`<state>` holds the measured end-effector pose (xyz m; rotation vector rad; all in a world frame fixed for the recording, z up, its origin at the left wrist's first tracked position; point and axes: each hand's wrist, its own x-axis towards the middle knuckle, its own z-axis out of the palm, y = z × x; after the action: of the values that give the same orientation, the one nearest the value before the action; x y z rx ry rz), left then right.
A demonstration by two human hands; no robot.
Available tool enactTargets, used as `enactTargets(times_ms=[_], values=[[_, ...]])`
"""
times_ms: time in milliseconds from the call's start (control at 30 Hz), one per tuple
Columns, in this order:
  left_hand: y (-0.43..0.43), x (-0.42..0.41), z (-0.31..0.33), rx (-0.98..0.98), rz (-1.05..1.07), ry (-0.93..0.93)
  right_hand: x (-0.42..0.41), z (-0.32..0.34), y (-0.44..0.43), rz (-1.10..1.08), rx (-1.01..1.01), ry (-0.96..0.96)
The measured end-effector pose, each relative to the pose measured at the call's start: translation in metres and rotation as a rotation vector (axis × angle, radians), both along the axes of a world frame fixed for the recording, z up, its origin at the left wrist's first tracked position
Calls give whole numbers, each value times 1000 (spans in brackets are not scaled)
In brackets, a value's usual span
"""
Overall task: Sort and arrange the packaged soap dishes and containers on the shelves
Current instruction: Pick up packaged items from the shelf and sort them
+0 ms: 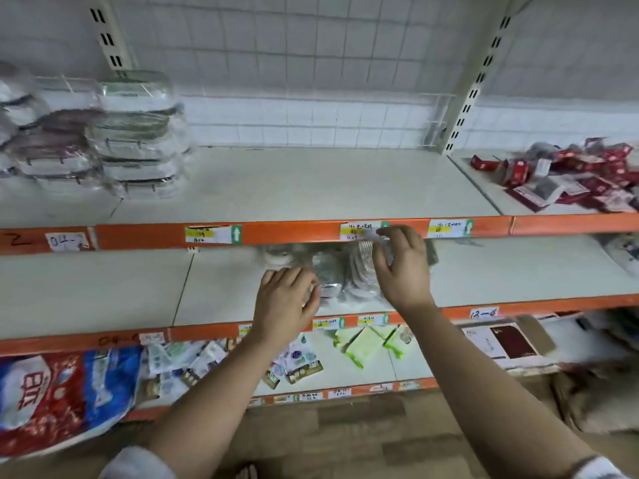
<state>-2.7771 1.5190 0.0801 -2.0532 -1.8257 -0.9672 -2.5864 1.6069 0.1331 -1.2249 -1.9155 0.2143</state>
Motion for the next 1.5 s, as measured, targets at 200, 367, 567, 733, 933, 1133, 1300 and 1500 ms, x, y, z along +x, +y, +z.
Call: enactTargets(times_ms=[200,367,567,733,933,1133,1300,1500], values=[[9,34,-39,-171,7,-54,30,-53,-7,-11,-118,16],[36,39,-87,-263,31,-94,34,-105,6,-14,-191,-58],[94,32,-148,-276,66,-57,32,-160,49,-26,-149,-120],[139,26,-186,-309,176,-60,19,-190,87,-122,-77,-84],[159,23,-214,-178,216,-83,10,-212,105,-195,-10,-46],[165,20,-218,-108,197,-140,2,-207,115,-204,-12,-6],[140,15,-204,-68,144,-165,6,-199,96,-183,1,25],[93,20,-179,-75,139,-157,21,-182,51,-192,-2,24]])
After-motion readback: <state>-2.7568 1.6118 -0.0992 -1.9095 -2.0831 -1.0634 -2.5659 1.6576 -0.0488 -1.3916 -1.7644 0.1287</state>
